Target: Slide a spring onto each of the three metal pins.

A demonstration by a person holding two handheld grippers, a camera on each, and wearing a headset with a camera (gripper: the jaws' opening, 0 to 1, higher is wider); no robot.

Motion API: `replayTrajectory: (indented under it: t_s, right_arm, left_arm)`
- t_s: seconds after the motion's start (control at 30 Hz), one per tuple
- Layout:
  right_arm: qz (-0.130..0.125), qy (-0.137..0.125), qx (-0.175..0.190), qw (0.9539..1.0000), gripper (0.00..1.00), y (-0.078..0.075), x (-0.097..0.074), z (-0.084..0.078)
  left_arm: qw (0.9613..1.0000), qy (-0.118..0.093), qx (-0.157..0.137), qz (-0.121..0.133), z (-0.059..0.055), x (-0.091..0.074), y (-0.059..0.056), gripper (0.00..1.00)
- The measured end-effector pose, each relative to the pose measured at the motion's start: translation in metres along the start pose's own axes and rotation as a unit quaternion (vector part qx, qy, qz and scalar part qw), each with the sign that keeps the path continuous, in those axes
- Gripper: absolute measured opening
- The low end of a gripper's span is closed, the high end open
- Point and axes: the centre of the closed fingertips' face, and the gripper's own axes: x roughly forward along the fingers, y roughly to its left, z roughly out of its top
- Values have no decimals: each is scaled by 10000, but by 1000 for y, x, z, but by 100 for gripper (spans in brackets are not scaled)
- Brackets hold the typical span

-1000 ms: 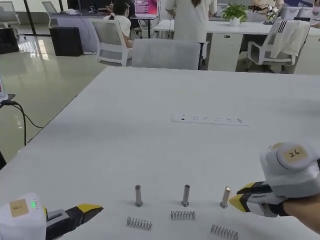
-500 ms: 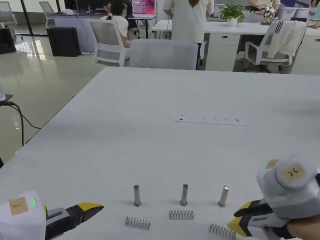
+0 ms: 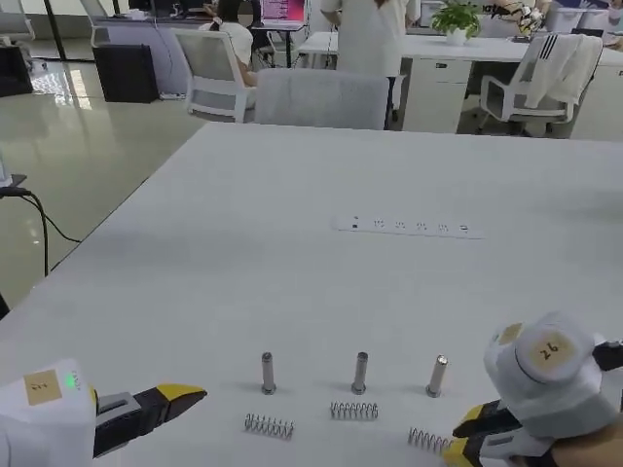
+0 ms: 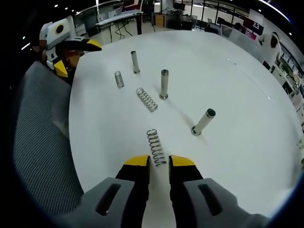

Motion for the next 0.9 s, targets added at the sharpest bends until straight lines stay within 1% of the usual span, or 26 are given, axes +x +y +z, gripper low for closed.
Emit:
replayTrajectory:
  t_s: [0.23,0.5,0.53,0.7,0.9]
  right_arm:
    - [37,82,-72,9999,12,0,2,-3]
    - [17,215,-297,9993,9,1,5,-8]
    - [29,183,-294,9994,9,1,5,-7]
    - [48,222,-333,9992,8,1,5,-7]
    - [72,231,-390,9989,8,0,5,-7]
  left_arm:
    - [10000,-3,19,-54,2,2,-2,58]
    - [9998,38,91,-156,3,3,-4,57]
    - [9998,42,103,-166,4,3,-4,57]
    - [9996,69,164,-232,5,5,-4,57]
    - [9987,150,310,-387,8,8,-5,56]
